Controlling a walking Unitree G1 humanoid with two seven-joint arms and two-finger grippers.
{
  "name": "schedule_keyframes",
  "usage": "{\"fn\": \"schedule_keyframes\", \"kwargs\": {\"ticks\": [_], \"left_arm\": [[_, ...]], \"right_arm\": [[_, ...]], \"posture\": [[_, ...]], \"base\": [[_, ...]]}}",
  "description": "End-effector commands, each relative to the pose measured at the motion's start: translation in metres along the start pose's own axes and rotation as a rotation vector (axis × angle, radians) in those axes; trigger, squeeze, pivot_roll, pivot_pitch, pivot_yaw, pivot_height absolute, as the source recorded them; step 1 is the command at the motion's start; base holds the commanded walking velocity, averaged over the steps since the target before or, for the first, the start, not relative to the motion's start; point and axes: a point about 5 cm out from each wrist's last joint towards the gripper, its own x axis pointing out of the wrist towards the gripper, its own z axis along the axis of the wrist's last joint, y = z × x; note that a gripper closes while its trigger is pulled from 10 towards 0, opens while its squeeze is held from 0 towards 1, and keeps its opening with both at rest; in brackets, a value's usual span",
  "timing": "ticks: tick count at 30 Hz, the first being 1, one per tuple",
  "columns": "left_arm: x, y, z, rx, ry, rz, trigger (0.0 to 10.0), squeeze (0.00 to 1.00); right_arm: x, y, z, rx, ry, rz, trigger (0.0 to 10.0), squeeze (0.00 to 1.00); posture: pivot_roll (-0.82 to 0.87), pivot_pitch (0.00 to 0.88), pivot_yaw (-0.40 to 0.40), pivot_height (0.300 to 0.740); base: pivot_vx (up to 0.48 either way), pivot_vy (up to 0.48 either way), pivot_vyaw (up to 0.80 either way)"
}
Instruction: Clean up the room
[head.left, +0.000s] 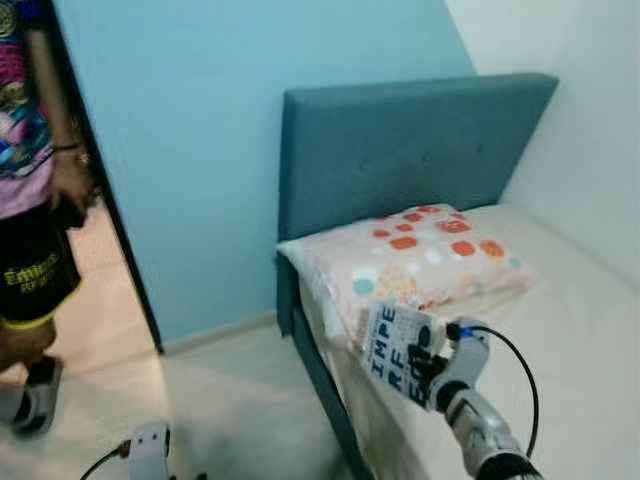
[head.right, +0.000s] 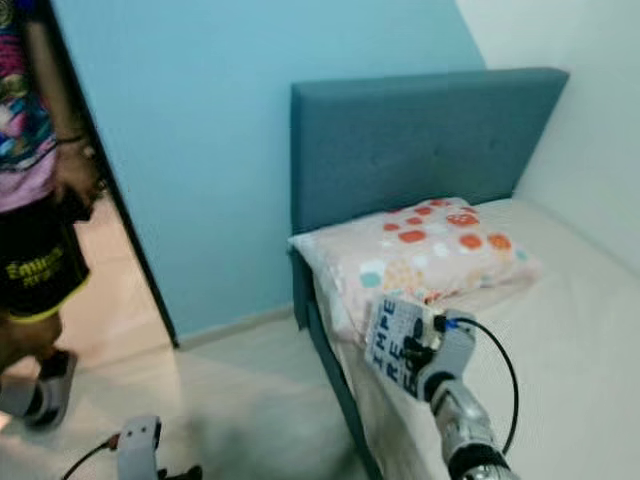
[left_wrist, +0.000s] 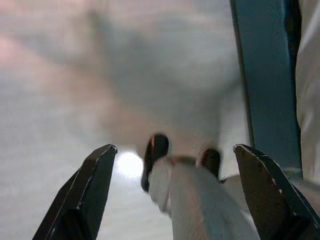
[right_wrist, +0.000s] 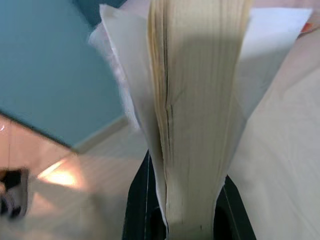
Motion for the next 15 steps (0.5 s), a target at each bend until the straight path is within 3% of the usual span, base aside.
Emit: {"fn": "schedule_keyframes", "kwargs": {"ticks": [1, 6, 15], "left_arm": [[-0.002, 0.006, -0.008, 0.013, 0.038, 0.032, 10.0, 0.00], [-0.003, 0.011, -0.006, 0.021, 0.030, 0.043, 10.0, 0.00], [-0.004, 0.018, -0.007, 0.018, 0.030, 0.094, 10.0, 0.00]], "right_arm": [[-0.001, -0.006, 0.002, 0.040, -0.003, -0.023, 10.0, 0.00], [-0.002, -0.006, -0.002, 0.094, 0.005, -0.010, 10.0, 0.00], [-0.005, -0.017, 0.004, 0.172, -0.046, -0.096, 10.0, 0.00]], "posture": [[0.01, 0.000, -0.053, 0.733], [0.01, 0.000, -0.055, 0.733], [0.01, 0.000, -0.051, 0.733]], "base": [[0.000, 0.000, 0.00], [0.000, 0.000, 0.00], [0.000, -0.451, 0.00]]}}
